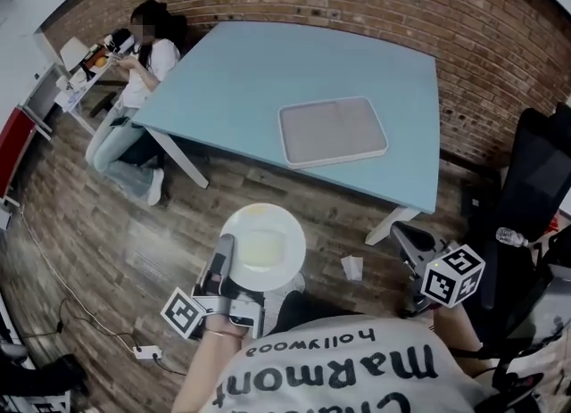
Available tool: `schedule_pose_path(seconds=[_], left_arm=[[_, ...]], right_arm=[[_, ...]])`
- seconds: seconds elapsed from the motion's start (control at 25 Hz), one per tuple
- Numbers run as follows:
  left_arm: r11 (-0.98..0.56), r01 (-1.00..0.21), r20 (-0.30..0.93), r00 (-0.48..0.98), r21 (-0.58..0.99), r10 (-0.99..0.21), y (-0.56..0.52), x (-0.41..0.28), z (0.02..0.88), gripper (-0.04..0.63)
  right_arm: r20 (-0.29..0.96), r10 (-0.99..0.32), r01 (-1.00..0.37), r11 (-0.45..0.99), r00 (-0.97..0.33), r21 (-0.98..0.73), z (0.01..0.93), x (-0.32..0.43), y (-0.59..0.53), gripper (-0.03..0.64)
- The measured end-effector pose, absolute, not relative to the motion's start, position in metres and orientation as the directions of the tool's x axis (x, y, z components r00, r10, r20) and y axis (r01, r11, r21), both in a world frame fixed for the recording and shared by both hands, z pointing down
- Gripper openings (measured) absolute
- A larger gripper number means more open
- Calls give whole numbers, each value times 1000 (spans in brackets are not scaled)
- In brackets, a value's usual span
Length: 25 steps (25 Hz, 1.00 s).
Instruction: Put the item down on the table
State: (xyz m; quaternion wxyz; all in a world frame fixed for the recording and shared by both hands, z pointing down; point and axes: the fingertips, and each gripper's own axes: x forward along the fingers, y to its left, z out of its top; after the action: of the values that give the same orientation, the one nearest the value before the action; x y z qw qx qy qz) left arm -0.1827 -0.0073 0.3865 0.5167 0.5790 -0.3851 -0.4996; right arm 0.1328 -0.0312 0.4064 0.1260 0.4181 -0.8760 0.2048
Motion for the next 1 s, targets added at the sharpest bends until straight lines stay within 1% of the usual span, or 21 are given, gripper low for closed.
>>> schedule_pose_path(seconds=[0.28, 0.72, 1.0], left_arm=[[-147, 75, -161, 236, 986, -958, -67, -204, 386, 31], [-136, 89, -158, 325, 987, -933, -156, -226, 385, 31], [-135, 93, -159, 338, 987, -928, -197, -243, 383, 31]], right_arm=[[418, -685, -801, 541, -597, -257, 407, 111, -81, 15], [411, -720, -829, 486, -559, -277, 406, 78, -154, 15], [413, -730, -839, 468, -544, -278, 404, 64, -188, 15]])
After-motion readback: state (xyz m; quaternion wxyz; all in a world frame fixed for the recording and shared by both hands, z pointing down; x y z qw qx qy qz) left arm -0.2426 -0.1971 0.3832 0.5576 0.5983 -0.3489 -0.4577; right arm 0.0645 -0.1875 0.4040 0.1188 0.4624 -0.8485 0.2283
